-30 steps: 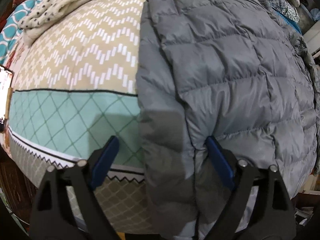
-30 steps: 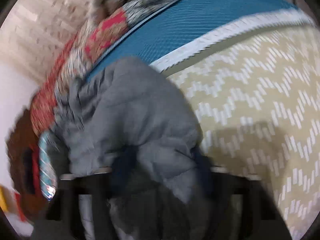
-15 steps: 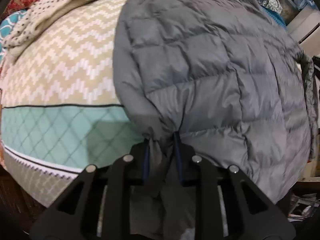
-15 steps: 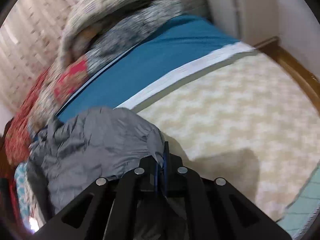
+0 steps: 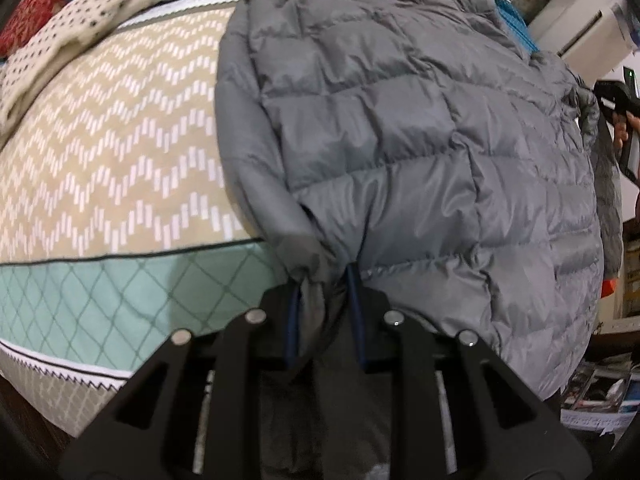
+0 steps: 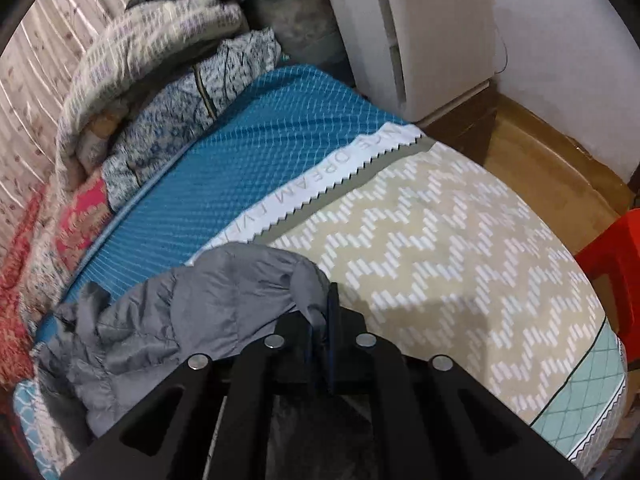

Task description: Fold large clothes

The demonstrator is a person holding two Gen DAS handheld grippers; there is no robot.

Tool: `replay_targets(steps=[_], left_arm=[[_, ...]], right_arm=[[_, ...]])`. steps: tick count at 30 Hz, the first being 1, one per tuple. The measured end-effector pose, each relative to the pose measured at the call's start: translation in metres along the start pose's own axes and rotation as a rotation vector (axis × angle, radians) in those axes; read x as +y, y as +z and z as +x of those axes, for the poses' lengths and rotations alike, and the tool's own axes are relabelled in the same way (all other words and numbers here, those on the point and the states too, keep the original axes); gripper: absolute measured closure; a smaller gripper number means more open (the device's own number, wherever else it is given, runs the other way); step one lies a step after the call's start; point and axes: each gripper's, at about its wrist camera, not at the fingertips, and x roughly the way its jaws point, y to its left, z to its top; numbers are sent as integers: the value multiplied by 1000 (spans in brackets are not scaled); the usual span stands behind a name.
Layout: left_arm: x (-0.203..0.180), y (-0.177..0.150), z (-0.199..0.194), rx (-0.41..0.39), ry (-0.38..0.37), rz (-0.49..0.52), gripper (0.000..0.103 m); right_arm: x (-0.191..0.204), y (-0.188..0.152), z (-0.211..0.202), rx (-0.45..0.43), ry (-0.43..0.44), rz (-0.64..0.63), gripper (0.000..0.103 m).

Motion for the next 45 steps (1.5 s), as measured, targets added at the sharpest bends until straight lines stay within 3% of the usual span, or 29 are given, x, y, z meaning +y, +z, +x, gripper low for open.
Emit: replay_targets(steps=[4, 7, 9, 12, 16, 19, 22, 25, 27, 29, 34, 36, 38, 41, 45], left_arm=[[27, -13, -2, 17, -1, -31, 51], [42, -22, -8, 17, -21, -41, 44], [51, -36, -13, 10, -31, -40, 40], [57, -48, -17, 10, -50, -48, 35], [62, -55, -41, -12, -73, -51, 35], [61, -62, -48, -19, -81, -50, 35], [71, -75, -58, -22, -96, -37, 35], [67, -81, -58, -15, -122, -29, 35], [65, -86, -59, -11, -118, -15, 35], [63, -89, -58, -10, -103, -11, 35], [73, -96, -56, 6, -74, -44, 32], [79, -101, -56, 8, -78, -50, 34], [81, -102, -52, 25, -98, -61, 50], [80, -109, -44, 67, -170, -75, 72], [61, -117, -45, 76, -189, 3, 72]], right_arm=[[-7, -17, -2, -20, -54, -2, 47], [-24, -29, -18, -66, -52, 28, 62], [-36, -35, -31, -93, -38, 58, 87], [-52, -42, -54, -99, -3, 85, 93], [-65, -60, -113, -243, 50, 117, 93], [-65, -84, -154, -296, 199, 94, 93], [-46, -118, -171, -187, 360, -23, 93], [-18, -159, -166, -57, 402, -186, 93], [-1, -188, -154, 22, 364, -295, 93], [9, -212, -140, 56, 268, -379, 93], [3, -238, -103, 163, 169, -388, 92], [4, -241, -95, 192, 170, -386, 57], [6, -240, -93, 193, 186, -362, 47], [15, -234, -99, 135, 136, -398, 41], [16, -218, -89, 87, 50, -410, 41]])
